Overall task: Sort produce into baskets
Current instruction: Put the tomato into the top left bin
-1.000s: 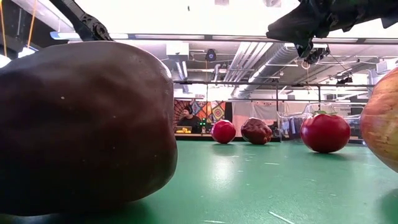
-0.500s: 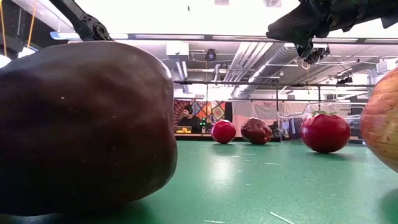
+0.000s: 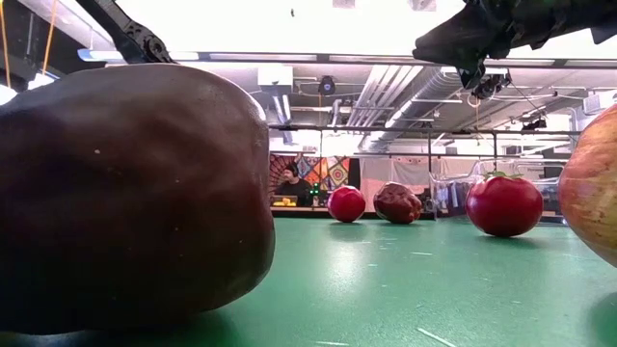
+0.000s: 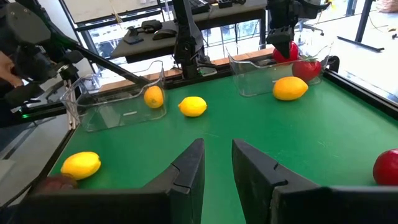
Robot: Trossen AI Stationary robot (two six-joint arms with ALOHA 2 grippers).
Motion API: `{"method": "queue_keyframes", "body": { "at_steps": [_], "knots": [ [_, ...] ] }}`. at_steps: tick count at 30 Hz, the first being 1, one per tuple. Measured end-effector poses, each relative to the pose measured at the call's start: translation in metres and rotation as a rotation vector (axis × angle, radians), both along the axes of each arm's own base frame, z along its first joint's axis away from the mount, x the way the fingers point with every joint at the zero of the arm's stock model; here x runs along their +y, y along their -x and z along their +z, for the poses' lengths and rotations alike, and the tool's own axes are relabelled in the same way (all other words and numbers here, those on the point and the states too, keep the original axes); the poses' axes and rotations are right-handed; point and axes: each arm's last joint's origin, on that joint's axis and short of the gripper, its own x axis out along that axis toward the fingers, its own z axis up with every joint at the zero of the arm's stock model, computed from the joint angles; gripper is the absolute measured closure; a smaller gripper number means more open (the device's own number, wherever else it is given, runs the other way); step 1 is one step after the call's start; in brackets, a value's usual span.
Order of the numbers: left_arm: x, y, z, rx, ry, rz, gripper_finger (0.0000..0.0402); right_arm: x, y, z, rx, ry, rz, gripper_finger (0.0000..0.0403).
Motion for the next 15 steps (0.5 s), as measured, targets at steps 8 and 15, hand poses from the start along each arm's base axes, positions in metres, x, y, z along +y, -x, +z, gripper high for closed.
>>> {"method": "queue_keyframes", "body": {
  "at_steps": [8,15],
  "knots": [
    [-0.0037,0.0001,-0.0010,-0.029,0.057,-0.013,0.0111,0.0000,0.0000,0.0000,0.000,0.000,0.000,0.0332],
    [-0.0037,0.0000,-0.0010,-0.023,0.058,-0.041,0.0110,-0.0001,0.0000,0.0000,0.000,0.000,0.000,0.0332]
  ]
}}
